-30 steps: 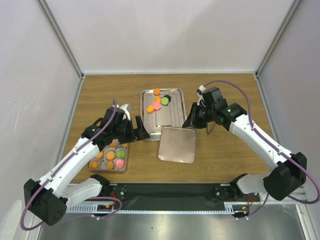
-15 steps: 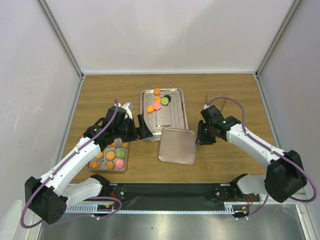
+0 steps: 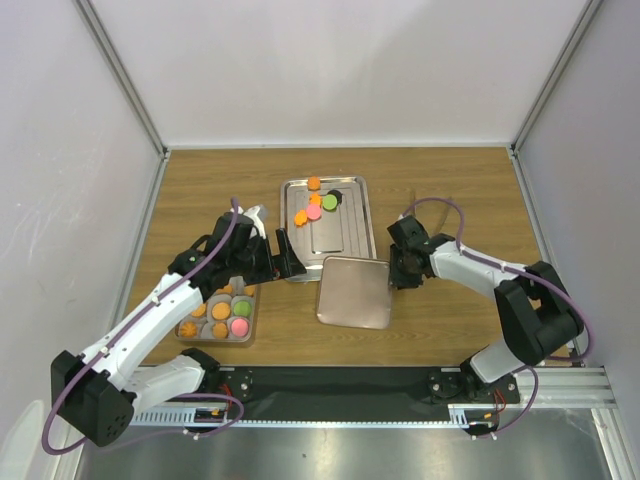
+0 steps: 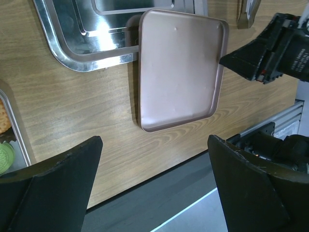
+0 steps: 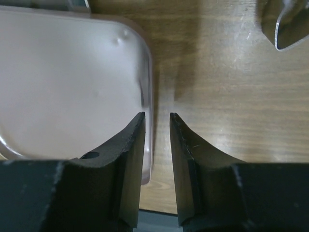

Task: Pack the cookies

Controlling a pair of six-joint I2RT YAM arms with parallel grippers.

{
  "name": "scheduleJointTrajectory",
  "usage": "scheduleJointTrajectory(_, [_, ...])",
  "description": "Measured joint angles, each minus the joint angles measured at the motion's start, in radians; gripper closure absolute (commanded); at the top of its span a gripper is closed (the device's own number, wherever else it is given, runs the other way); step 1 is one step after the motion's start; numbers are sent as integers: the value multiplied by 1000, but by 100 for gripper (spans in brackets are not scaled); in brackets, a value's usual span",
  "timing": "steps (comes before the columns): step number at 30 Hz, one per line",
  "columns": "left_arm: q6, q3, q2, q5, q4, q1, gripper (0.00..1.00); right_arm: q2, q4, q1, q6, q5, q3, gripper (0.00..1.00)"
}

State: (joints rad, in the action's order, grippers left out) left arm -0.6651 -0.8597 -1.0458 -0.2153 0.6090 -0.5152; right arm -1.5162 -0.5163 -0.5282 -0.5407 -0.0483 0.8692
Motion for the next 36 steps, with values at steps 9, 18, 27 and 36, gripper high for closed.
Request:
scheduleJointTrajectory(9, [0,39,-9,-8,-45,0,3,-45,51,-5,8,-3,-5,100])
scheduleJointTrajectory(18, [3,58,-32,-47,-113,0,0,43,-41,38,18,79,5,100])
scheduleJointTrajectory(27, [3,68,-91,-122,-187,-1,0,170,-141,75,13,205,152,100])
scheduleJointTrajectory(36, [-26,64,-109,-193,-250,-2,22,193,-180,59,-16,273,215,100])
